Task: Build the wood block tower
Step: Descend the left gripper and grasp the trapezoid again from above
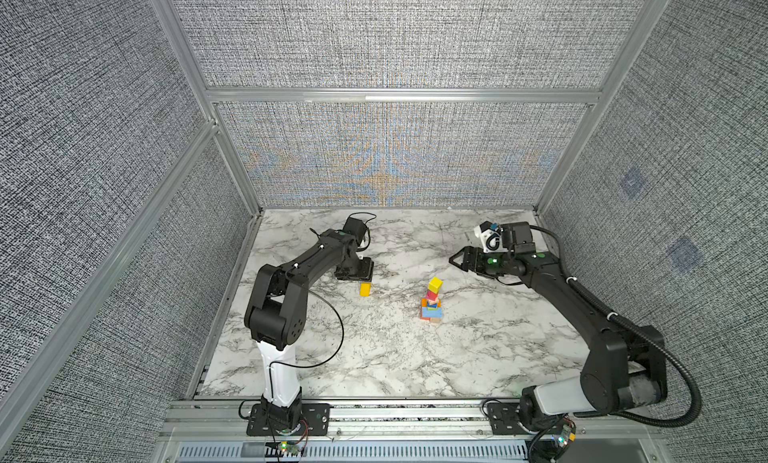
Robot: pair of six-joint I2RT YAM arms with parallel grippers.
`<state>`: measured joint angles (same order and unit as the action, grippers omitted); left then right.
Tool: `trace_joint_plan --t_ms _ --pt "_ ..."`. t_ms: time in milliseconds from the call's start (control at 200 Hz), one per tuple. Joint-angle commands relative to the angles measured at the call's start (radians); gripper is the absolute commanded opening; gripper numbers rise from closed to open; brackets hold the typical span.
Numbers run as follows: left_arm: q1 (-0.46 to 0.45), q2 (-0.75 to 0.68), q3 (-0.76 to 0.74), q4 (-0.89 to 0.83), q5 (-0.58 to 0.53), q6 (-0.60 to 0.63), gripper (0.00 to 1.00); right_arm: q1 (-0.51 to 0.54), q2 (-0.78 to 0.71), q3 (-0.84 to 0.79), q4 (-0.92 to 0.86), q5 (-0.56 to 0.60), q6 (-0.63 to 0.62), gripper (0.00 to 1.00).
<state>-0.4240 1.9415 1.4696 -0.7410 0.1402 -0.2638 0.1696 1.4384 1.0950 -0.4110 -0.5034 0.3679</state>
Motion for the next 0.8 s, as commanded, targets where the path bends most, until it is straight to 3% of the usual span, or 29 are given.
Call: trace_joint_plan --t_ms 0,265,325,370,795 --pt "-0.001 0.026 0.017 0.054 0.017 0.012 0.67 0.0 -0.007 -0.003 -0.003 0.019 -0.015 0.83" --pt "-0.004 0.083 0.024 0.059 0.033 0.02 0.64 0.002 -0.028 -0.004 -0.011 0.046 -0.02 0.86" --pt "-0.002 0.08 0.015 0.062 0.03 0.018 0.63 0.002 -0.032 -0.006 -0.009 0.054 -0.019 0.9" --pt "-0.004 0.072 0.004 0.065 0.025 0.016 0.63 0.002 -0.035 -0.007 -0.011 0.057 -0.018 0.99" --pt "-0.015 0.017 -0.098 0.113 0.019 -0.003 0.52 0.005 -0.036 -0.01 -0.006 0.06 -0.013 0.99"
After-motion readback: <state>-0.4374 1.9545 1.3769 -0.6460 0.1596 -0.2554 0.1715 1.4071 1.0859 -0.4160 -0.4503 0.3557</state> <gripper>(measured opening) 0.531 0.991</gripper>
